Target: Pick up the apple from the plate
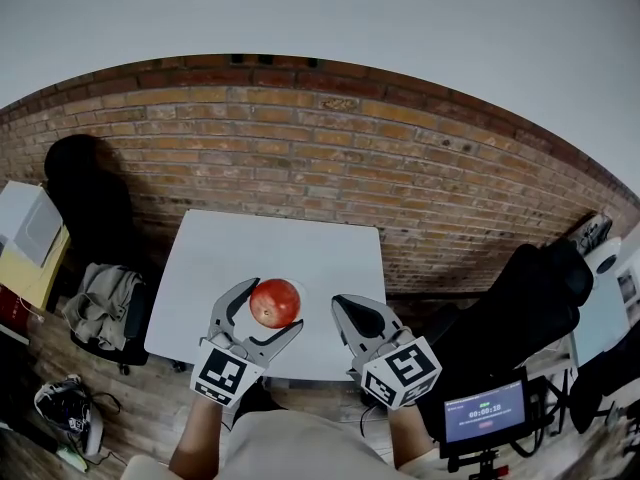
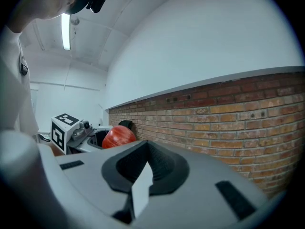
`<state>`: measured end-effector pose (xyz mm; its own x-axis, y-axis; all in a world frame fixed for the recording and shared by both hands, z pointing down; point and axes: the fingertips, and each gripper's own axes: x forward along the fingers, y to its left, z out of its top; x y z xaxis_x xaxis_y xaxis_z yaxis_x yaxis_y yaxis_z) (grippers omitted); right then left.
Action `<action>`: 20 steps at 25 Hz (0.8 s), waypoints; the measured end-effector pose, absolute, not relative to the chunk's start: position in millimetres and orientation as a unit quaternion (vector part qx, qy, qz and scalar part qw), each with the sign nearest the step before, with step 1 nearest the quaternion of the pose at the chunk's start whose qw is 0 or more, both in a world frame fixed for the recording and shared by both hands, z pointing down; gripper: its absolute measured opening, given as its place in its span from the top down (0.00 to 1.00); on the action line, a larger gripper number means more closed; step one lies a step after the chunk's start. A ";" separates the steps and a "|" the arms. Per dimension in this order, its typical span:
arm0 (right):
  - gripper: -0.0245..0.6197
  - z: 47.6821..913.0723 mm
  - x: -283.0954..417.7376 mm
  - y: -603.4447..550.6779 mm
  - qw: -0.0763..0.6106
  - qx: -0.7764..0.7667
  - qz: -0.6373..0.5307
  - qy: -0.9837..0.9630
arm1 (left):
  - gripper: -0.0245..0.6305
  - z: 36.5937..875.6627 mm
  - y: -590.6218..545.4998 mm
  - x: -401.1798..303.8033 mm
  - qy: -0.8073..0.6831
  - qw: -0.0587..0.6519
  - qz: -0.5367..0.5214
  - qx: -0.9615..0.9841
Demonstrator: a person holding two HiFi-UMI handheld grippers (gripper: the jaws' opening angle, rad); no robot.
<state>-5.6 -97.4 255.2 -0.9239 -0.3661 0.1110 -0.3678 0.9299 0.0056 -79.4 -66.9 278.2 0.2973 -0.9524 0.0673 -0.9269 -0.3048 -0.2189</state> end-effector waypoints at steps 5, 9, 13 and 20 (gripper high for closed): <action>0.96 254.5 -9.9 -102.6 0.057 0.188 0.003 -0.980 | 0.34 274.7 -69.0 -85.7 0.589 0.070 -0.089 -0.801; 0.96 256.6 -11.7 -107.5 0.061 0.190 0.004 -0.980 | 0.34 274.1 -71.1 -87.7 0.588 0.070 -0.091 -0.800; 0.96 260.0 -14.0 -109.2 0.061 0.190 0.008 -0.980 | 0.34 274.9 -72.0 -88.8 0.586 0.070 -0.092 -0.802; 0.96 260.3 -19.0 -111.2 0.055 0.190 0.011 -0.980 | 0.34 277.5 -73.2 -94.1 0.588 0.066 -0.093 -0.801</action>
